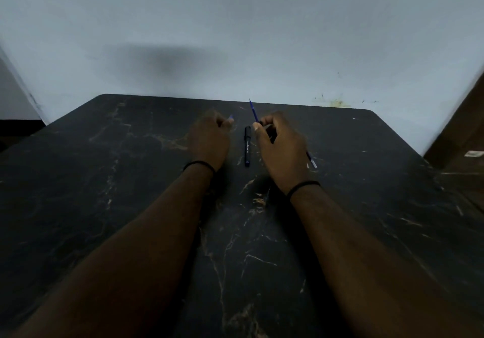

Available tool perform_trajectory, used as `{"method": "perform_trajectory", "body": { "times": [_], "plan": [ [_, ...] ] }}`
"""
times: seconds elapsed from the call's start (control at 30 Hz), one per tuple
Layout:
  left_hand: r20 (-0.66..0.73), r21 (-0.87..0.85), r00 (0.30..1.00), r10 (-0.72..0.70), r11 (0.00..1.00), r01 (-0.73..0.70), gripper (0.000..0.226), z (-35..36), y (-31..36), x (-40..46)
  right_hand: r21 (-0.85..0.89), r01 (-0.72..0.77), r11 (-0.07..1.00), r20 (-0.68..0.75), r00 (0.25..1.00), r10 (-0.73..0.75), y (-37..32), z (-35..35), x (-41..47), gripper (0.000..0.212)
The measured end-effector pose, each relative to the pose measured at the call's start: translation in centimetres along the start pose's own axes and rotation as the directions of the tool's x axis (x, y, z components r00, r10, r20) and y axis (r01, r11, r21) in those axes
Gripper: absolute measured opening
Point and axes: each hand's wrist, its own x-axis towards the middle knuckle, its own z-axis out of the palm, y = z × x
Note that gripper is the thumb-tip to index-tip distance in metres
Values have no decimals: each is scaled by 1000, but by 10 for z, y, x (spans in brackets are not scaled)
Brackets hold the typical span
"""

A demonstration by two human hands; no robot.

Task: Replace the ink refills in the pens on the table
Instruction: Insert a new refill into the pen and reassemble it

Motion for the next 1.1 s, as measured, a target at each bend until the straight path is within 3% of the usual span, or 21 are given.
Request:
{"method": "perform_trajectory", "body": {
  "times": [0.07, 0.17, 0.27, 0.37, 0.47, 0.77, 1.1],
  "plan": [
    [-45, -286, 997, -69, 957, 53, 14, -2, 2, 0, -21, 3, 1000, 6, 1000, -3, 0, 0, -1, 14],
    [-82, -493, 987, -142, 866, 83, 18, -5, 5, 4, -46, 2, 999, 34, 999, -1, 0, 1, -1, 15],
    [1, -720, 967, -256, 670, 178, 18, -5, 8, 3, -61, 9, 998, 77, 997, -5, 1, 3, -1, 15],
    [156, -840, 933, -323, 454, 298, 18, -9, 9, -2, -58, 33, 998, 88, 996, -28, 2, 4, -1, 15],
    [223, -878, 926, -305, 349, 326, 16, -13, 11, -4, -75, 59, 995, 87, 995, -53, 3, 4, -1, 19],
    [255, -888, 931, -262, 317, 333, 16, -15, 12, -4, -104, 78, 992, 79, 994, -70, 5, 6, -1, 21],
    [263, -858, 951, -162, 412, 307, 12, -6, 11, -4, -110, 75, 991, 70, 995, -67, 2, 4, -1, 15]
  ]
}}
